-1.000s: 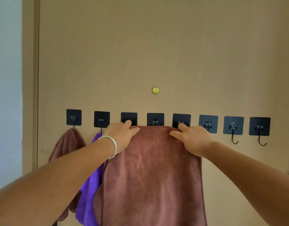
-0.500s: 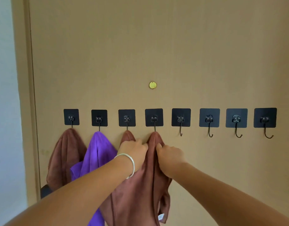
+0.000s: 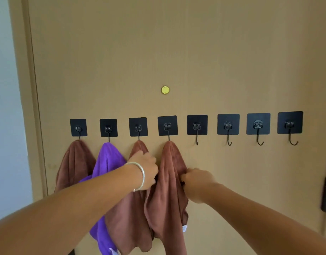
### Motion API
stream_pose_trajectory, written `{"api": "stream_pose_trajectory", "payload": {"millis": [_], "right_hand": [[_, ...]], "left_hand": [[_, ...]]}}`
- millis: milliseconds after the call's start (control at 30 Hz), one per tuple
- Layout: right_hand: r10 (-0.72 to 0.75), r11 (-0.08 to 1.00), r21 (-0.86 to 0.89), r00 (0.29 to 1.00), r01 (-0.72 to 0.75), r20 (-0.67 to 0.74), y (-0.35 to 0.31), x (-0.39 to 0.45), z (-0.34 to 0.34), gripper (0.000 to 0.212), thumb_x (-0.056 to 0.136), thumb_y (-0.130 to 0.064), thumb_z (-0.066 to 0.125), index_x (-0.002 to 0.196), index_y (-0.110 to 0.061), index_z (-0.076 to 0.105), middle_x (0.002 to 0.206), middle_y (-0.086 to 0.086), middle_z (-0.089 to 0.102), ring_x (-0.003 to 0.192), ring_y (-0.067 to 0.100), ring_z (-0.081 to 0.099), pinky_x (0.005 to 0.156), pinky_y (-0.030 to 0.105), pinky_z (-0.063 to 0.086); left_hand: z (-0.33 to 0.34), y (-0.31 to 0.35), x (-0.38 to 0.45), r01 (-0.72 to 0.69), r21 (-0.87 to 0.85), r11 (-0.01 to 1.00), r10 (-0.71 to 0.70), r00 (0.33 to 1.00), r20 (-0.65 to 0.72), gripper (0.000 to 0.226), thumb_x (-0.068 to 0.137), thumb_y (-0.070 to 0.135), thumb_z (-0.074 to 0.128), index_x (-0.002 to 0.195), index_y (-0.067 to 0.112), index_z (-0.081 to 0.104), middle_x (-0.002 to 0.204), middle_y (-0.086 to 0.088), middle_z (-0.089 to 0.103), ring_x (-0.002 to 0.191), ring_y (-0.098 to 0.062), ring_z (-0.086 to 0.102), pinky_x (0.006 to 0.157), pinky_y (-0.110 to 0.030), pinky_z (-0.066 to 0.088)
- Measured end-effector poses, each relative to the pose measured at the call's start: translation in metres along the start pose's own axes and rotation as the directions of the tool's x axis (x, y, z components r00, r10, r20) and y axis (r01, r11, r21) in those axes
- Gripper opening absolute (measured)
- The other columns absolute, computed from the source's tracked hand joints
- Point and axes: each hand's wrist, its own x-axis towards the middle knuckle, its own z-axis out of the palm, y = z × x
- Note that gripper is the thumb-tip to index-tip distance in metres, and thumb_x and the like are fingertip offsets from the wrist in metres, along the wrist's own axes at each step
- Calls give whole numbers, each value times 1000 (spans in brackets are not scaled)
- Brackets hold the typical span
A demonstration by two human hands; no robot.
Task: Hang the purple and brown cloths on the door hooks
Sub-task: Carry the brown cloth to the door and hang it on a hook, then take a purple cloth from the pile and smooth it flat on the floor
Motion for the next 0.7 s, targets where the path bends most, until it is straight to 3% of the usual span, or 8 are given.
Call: {"api": "stream_pose_trajectory", "payload": {"millis": [67, 133, 267, 400, 567, 700], "right_hand": [[11, 1000, -2, 999, -11, 30, 12, -10, 4, 33, 92, -19, 42, 120, -25, 59, 119, 1, 57, 108, 25, 56, 81, 34, 45], [52, 999, -19, 998, -51, 36, 24, -20, 4, 34, 92, -18, 41, 121, -26, 59, 120, 0, 59, 108, 25, 57, 77, 32, 43], [203, 978, -62, 979, -201, 27, 49, -42, -5, 37, 92, -19, 39, 121, -29, 59, 121, 1, 60, 107, 25, 58, 72, 30, 38], [399, 913, -96, 917, -398, 0, 83, -80, -16, 38, 90, -16, 39, 120, -27, 59, 118, 2, 61, 104, 26, 59, 74, 31, 44], [636, 765, -102, 771, -636, -35, 120, -154, -38, 38, 92, -18, 41, 129, -23, 48, 122, 1, 54, 105, 24, 55, 79, 33, 47], [755, 636, -148, 650, -757, -86, 120, -218, -57, 40, 90, -17, 43, 130, -20, 47, 129, 2, 49, 117, 24, 48, 96, 35, 42]], "left_hand": [[-23, -13, 1, 118, -35, 992, -122, 984, -130, 28, 97, 28, 40, 106, 18, 65, 109, -5, 62, 96, -26, 56, 76, -38, 36], [-46, -20, 4, 159, -174, 972, -209, 921, -328, 25, 95, 22, 38, 99, 19, 62, 99, -2, 60, 82, -23, 54, 66, -35, 33], [-72, 0, 19, -98, -220, 971, -78, 736, -672, 17, 92, 24, 42, 96, 20, 58, 91, 2, 53, 73, -18, 40, 63, -33, 27], [-92, 46, 46, -300, -205, 932, 43, 652, -757, 21, 91, 26, 43, 108, 19, 54, 100, 0, 54, 84, -21, 49, 69, -33, 33], [-109, 104, 74, -496, -244, 833, 138, 615, -777, 42, 93, 30, 46, 134, 19, 45, 126, 1, 54, 114, -21, 50, 99, -37, 38], [-123, 142, 79, -618, -247, 746, 216, 576, -789, 48, 94, 37, 46, 137, 18, 40, 130, 0, 52, 120, -21, 48, 103, -39, 36]]}}
